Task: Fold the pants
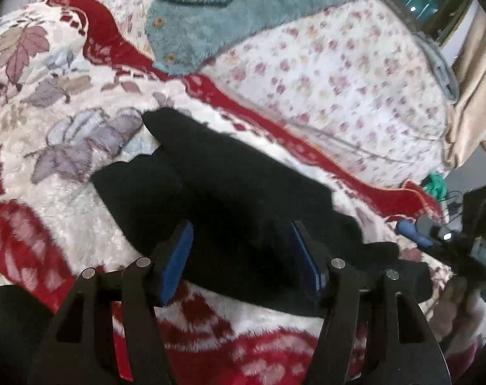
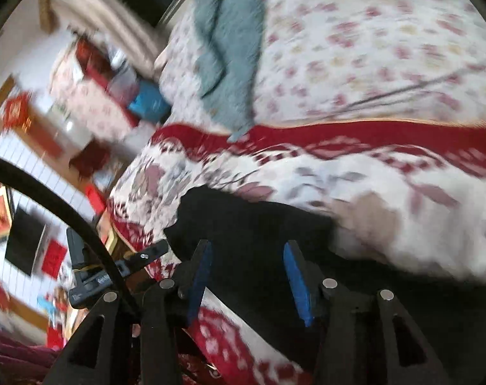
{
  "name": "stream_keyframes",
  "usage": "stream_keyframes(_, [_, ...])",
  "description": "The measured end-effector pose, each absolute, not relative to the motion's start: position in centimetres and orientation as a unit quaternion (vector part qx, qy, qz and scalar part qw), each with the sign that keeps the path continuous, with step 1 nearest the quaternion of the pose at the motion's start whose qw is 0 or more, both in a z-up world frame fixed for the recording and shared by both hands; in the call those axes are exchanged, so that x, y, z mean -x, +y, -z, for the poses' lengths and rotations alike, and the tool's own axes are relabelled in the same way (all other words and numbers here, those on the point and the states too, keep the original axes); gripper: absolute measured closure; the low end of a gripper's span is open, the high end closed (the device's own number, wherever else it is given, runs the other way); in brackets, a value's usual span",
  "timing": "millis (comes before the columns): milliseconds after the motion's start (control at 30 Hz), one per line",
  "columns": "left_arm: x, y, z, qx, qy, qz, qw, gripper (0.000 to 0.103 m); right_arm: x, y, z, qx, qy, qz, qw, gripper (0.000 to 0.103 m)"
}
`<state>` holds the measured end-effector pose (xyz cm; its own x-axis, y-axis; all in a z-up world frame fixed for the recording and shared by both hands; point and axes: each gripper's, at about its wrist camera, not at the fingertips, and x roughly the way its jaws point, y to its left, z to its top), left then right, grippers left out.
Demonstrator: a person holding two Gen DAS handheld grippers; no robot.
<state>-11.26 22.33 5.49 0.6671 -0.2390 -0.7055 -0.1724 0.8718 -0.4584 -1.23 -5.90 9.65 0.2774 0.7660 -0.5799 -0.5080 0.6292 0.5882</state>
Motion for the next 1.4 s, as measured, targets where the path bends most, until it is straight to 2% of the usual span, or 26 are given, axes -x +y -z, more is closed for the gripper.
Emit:
stream_keyframes(167, [8.2,22.1,-3.0,0.277,0.438,0.004,0.855,0.042,-0.4,-2.0,-8.8,-0.129,0.461,-0.425,0.768,0.058])
stream_keyframes(267, [7.4,22.7,-2.7,0.314,0.417,0.0,0.853,0.045,-1.6,-1.2,-8.4,-0.127,0.467,-0.425,0.765,0.058])
stream_keyframes(300, [7.5,22.8,-2.7,0.323,0.407,0.0,0.854,0.054,-1.9,-1.1,-8.3,-0.128,0.468,-0.424,0.765,0.058])
stream_keyframes(333, [7.6,22.9,-2.8,0.321,0.404,-0.002,0.857,0.078,-2.2,-1.1,-8.2,-0.131,0.47,-0.422,0.764,0.058])
stream_keyframes(367, [7.6,22.8,-3.0,0.308,0.408,-0.002,0.859,0.086,-2.5,-1.0,-8.2,-0.134,0.471,-0.42,0.764,0.058])
stream_keyframes(433, [8.8,22.6,-3.7,0.299,0.402,-0.002,0.866,0.092,-2.8,-0.4,-8.1,-0.133,0.474,-0.424,0.76,0.058])
stream_keyframes(600, [14.6,22.5,-7.0,0.285,0.345,0.0,0.894,0.094,-3.3,3.6,-8.3,-0.088,0.482,-0.456,0.743,0.058])
stream_keyframes(700, [14.9,22.3,-5.1,0.271,0.37,-0.011,0.888,0.094,-4.0,6.8,-8.0,-0.068,0.486,-0.482,0.726,0.058])
stream_keyframes(733, [14.4,22.5,-3.9,0.271,0.392,-0.019,0.879,0.094,-4.4,7.9,-7.6,-0.064,0.493,-0.487,0.718,0.057])
stream_keyframes(833, [14.6,24.6,-1.2,0.342,0.426,-0.018,0.838,0.084,-5.2,11.3,-6.5,-0.033,0.516,-0.496,0.698,0.057])
stream_keyframes(900, [15.6,26.1,-1.7,0.373,0.416,-0.019,0.829,0.065,-5.4,12.9,-6.5,-0.003,0.514,-0.508,0.691,0.055])
stream_keyframes(933, [16.2,26.6,-2.2,0.374,0.408,-0.03,0.832,0.05,-5.4,13.7,-6.7,0.016,0.51,-0.514,0.689,0.053])
stream_keyframes(967, [16.9,27.2,-2.9,0.378,0.386,-0.043,0.84,0.04,-5.4,14.4,-6.7,0.035,0.506,-0.519,0.688,0.052])
stream_keyframes(1033, [17.7,28.0,-3.8,0.384,0.359,-0.06,0.848,0.031,-5.8,15.7,-6.7,0.059,0.503,-0.529,0.681,0.051])
stream_keyframes(1133, [17.0,28.5,-3.8,0.38,0.355,-0.069,0.851,0.029,-6.7,17.0,-5.8,0.073,0.509,-0.536,0.67,0.047])
stream_keyframes(1267, [14.8,28.3,-1.8,0.376,0.399,-0.057,0.834,0.029,-7.7,18.8,-3.6,0.089,0.53,-0.542,0.646,0.046])
stream_keyframes(1333, [14.3,28.3,-1.0,0.366,0.41,-0.06,0.833,0.03,-8.2,19.4,-2.7,0.085,0.538,-0.544,0.638,0.038])
stream_keyframes(1400, [13.5,27.7,-1.2,0.341,0.405,-0.068,0.845,0.029,-8.8,19.6,-2.0,0.073,0.552,-0.544,0.628,0.038])
